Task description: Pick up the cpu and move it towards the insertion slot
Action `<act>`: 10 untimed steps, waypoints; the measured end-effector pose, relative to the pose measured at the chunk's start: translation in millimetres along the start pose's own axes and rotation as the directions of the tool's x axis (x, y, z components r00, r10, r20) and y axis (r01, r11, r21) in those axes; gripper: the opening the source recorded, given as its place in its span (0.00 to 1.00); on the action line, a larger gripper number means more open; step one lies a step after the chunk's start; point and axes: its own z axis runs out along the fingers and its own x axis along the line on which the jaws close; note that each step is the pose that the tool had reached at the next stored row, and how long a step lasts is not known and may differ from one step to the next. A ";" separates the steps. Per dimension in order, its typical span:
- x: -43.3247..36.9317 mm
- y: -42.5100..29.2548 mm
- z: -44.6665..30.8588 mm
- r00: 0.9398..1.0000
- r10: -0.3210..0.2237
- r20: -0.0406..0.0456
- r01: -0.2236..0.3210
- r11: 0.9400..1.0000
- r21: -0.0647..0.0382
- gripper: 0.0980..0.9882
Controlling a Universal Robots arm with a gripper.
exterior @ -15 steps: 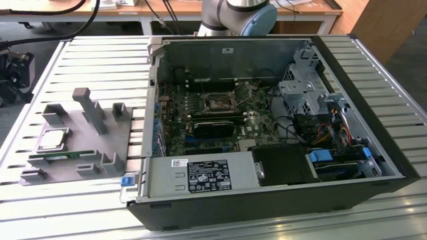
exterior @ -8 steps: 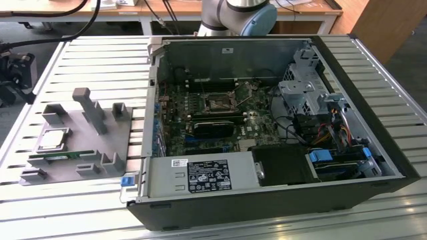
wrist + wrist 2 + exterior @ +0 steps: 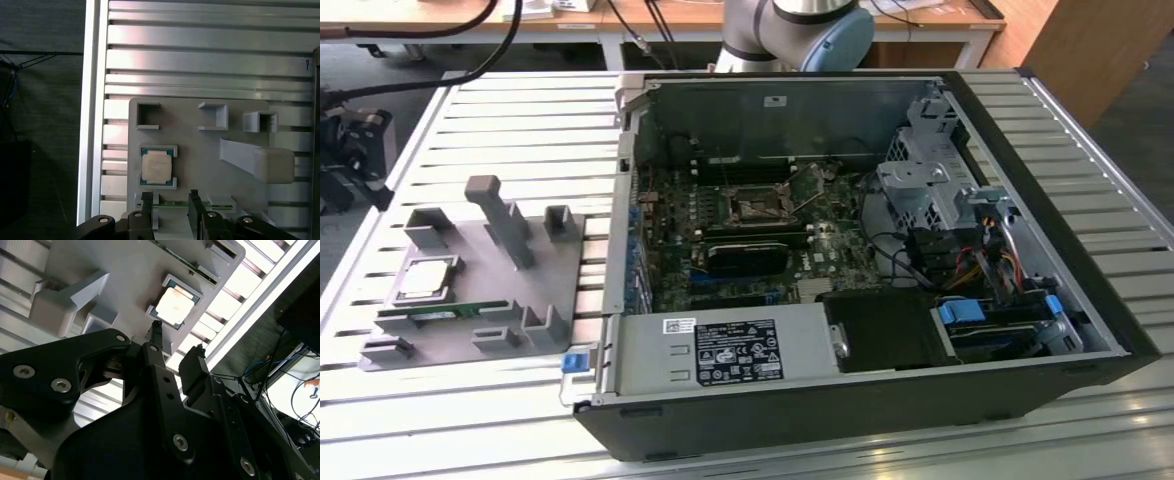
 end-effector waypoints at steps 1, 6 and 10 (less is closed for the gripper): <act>0.0 0.0 0.4 1.000 0.000 0.000 0.000 1.000 0.000 0.36; 0.1 -0.3 3.1 1.000 0.000 0.000 0.000 1.000 0.000 0.36; 0.1 -0.6 7.4 1.000 0.000 0.000 0.000 1.000 0.000 0.36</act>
